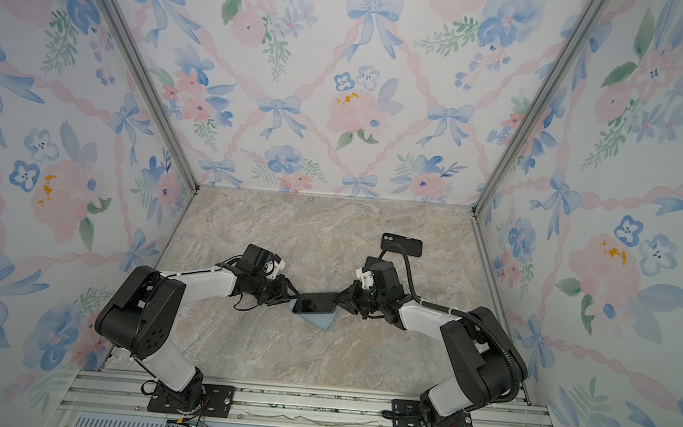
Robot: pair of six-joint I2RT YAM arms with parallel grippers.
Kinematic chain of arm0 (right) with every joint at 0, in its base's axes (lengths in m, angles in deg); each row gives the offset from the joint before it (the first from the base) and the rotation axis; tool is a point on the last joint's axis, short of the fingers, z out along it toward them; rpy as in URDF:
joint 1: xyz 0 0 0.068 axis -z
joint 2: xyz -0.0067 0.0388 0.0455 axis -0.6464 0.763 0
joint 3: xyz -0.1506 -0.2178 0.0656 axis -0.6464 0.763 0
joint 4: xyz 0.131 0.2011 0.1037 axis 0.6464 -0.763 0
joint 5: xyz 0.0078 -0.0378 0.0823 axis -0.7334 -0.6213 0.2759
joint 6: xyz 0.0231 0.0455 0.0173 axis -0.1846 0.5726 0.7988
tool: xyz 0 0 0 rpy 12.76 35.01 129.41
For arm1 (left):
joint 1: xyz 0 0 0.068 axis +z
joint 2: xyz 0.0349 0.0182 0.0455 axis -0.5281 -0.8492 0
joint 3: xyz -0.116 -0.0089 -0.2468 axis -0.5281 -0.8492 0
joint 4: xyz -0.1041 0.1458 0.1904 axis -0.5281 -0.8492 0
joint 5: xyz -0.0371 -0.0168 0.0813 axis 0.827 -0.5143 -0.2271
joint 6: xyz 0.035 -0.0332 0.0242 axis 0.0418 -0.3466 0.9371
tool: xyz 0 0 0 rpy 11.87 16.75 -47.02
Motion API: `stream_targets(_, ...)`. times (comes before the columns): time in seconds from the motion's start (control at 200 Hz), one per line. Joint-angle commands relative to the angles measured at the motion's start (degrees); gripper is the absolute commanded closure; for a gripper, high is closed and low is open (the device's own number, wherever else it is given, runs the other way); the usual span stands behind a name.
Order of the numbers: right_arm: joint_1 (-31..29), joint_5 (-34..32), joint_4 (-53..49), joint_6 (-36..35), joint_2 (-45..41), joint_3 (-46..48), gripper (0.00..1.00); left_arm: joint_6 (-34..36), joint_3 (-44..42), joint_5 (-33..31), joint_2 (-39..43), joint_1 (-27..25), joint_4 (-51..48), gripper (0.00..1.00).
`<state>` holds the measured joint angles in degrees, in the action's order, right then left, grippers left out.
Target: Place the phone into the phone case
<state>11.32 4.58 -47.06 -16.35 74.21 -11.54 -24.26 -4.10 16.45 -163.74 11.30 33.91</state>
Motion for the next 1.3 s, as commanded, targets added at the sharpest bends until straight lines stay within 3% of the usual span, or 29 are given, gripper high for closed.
stream_targets(0.0, 0.9, -0.6, -0.3, -2.1, 1.0, 0.0, 1.0, -0.6, -1.2, 2.2, 0.2, 0.3, 0.9, 0.59)
stream_targets(0.665, -0.6, -0.1, -0.8, -5.6, 5.9, -1.2, 1.0, -1.7, -3.8, 2.1, 1.5, -1.0, 2.7, 0.61)
stream_targets(0.96, 0.7, 0.7, -9.4, -12.7, 8.8, -3.1, 1.0, -1.6, -3.8, 2.1, 1.9, -1.0, 2.7, 0.64)
stream_targets(1.295, 0.1, 0.0, -9.2, -13.3, 12.0, -3.1, 0.99, -2.1, -3.2, 2.4, 1.9, -1.3, 2.7, 0.67)
